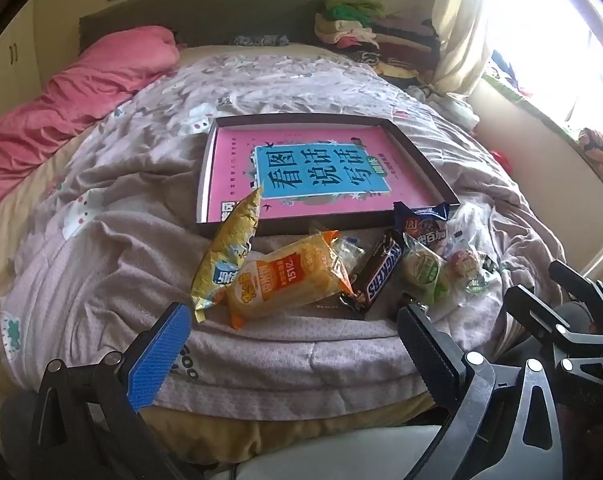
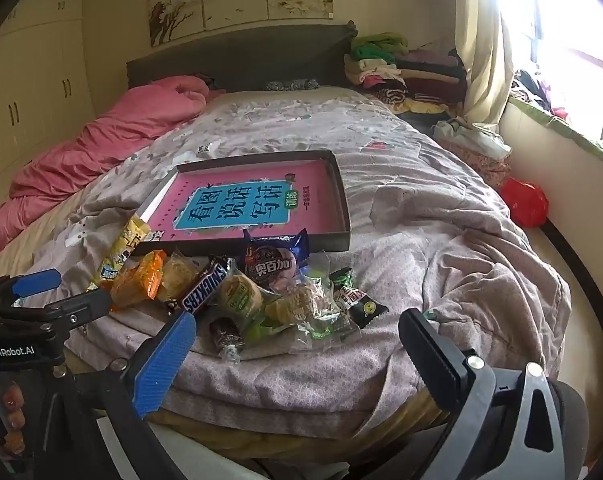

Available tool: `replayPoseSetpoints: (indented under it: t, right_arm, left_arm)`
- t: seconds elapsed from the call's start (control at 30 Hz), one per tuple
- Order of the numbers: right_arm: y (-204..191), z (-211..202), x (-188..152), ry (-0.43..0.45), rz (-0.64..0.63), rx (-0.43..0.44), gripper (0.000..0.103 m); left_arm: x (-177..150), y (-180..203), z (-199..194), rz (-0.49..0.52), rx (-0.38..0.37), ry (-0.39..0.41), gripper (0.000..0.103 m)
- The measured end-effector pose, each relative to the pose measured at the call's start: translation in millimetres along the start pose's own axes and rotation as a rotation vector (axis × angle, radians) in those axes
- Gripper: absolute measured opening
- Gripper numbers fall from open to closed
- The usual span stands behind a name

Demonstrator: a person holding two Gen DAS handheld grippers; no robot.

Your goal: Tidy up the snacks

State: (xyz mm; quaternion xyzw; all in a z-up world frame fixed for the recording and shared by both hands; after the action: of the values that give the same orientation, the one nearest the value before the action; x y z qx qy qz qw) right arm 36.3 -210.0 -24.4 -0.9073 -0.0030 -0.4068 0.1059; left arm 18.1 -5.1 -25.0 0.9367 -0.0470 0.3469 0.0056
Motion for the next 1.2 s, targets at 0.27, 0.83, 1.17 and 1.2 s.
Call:
replayPoseSetpoints:
  t: [0.27, 0.83, 1.17, 1.2]
  right_arm:
    - [-0.2, 3.2, -0.7, -0.010, 0.001, 0.003, 0.102]
    - [0.2, 3.0, 0.6, 0.006, 0.009, 0.006, 0.102]
    - [2.5, 1.9, 1.7, 0.008, 0.018, 0.004, 0.102]
    - [2.5, 2.0, 1.7, 0.007, 0.018, 0.003, 0.102]
  left_arm:
    - [0.2, -0.4, -2.8, 0.002, -0.001, 0.009, 0.103]
    - [1.2, 4.2, -4.2, 0.022, -0.008, 0.015, 0.103]
    - [1.9, 6.1, -4.6, 0.029, -0.015, 0.015, 0.103]
    - [1.9, 6.2, -4.3, 0.030, -0.014, 0.014, 0.103]
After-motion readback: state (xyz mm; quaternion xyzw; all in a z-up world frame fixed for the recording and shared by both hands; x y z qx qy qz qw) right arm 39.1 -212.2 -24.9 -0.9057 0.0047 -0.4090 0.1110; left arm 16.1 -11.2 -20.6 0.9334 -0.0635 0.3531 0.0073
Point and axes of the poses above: each gripper's, at about its wrist camera, not at the fingertips, and z roughly the way its jaws point, y to its right, x to its top, the point moved 3 cm from there along z, roughly the way its jaws point, and after that the axes turned 11 degrees about z, right-handed, at the moved point
